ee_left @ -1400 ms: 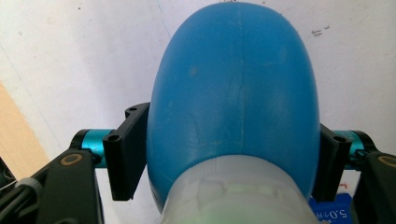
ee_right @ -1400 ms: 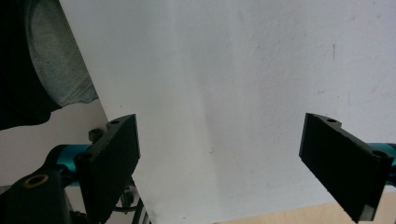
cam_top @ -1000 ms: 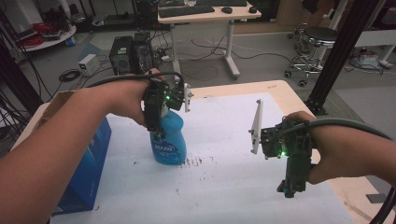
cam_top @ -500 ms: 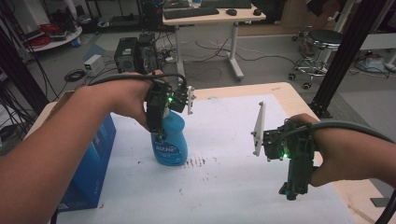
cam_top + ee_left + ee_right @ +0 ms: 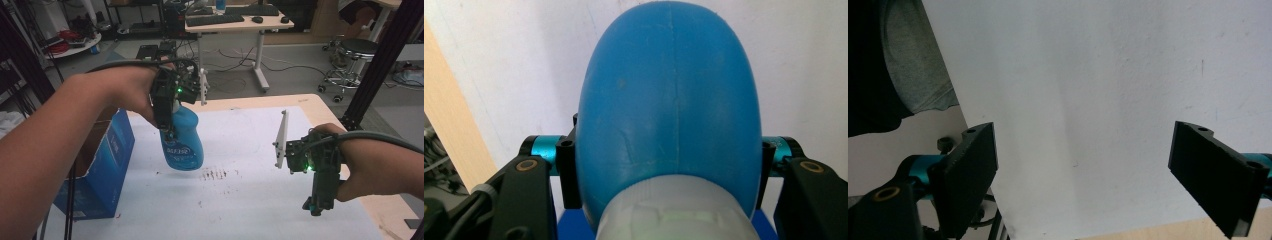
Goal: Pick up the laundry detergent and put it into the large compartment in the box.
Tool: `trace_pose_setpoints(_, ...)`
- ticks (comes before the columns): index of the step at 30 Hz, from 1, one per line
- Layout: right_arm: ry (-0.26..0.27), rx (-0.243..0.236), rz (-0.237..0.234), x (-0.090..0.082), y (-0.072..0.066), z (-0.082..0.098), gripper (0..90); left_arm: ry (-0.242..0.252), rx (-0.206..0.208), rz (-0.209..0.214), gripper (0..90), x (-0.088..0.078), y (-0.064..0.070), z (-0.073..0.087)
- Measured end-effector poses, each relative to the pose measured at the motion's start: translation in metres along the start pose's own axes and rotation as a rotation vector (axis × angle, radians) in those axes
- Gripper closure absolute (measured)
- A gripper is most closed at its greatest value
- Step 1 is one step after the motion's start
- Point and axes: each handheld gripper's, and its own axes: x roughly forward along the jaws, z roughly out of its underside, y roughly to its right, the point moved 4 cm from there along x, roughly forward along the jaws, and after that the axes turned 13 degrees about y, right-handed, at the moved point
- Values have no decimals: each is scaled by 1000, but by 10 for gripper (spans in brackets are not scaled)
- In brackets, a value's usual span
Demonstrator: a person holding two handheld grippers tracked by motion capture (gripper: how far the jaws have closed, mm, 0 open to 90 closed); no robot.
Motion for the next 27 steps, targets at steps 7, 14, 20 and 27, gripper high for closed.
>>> trace_pose_setpoints(7,8,-24,6,-3,-2,-6,115,-11,-71,-16,385,-28,8,10)
trace_pose_setpoints(14,8,-40,6,-3,-5,-11,115,-5,-157,-15,385,-53,17,17)
trace_pose_setpoints(20,10,-48,11,-6,-7,-13,115,-6,-207,-26,385,-72,27,22)
trace_pose_setpoints(27,20,-73,16,-7,-11,-18,115,26,-271,-51,385,-96,38,31)
